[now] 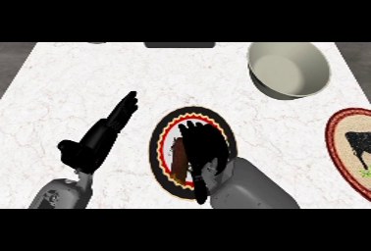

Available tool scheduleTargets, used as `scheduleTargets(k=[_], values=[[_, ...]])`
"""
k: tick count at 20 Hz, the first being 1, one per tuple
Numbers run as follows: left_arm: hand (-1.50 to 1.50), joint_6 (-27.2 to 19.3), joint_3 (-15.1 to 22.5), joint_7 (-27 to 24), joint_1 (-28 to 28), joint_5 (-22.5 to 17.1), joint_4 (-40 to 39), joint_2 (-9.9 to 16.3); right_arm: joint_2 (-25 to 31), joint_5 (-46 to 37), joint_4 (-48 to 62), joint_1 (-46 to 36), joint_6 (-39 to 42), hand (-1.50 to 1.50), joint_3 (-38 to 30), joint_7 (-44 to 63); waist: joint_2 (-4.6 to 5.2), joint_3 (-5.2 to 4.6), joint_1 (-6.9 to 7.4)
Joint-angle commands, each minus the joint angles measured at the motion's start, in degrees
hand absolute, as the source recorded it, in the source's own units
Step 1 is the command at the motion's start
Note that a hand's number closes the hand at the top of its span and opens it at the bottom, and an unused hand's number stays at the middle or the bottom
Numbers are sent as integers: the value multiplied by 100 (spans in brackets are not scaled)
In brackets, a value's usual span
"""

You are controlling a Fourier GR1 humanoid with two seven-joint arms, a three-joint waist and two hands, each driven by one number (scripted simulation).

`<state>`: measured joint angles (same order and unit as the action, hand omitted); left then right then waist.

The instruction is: Pick the cupcake from the plate and place it in the bowl

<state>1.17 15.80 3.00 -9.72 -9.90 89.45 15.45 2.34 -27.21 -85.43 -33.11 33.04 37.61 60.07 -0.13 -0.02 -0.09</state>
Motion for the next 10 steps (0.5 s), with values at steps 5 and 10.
scheduleTargets(k=[5,10], values=[[0,-67,-44,175,-12,231,189,-210,216,-604,-109,405,248,-150,-243,277,1,2,4],[0,15,-101,190,66,330,181,-327,136,-1091,584,733,-125,-150,-274,-464,12,3,21]])
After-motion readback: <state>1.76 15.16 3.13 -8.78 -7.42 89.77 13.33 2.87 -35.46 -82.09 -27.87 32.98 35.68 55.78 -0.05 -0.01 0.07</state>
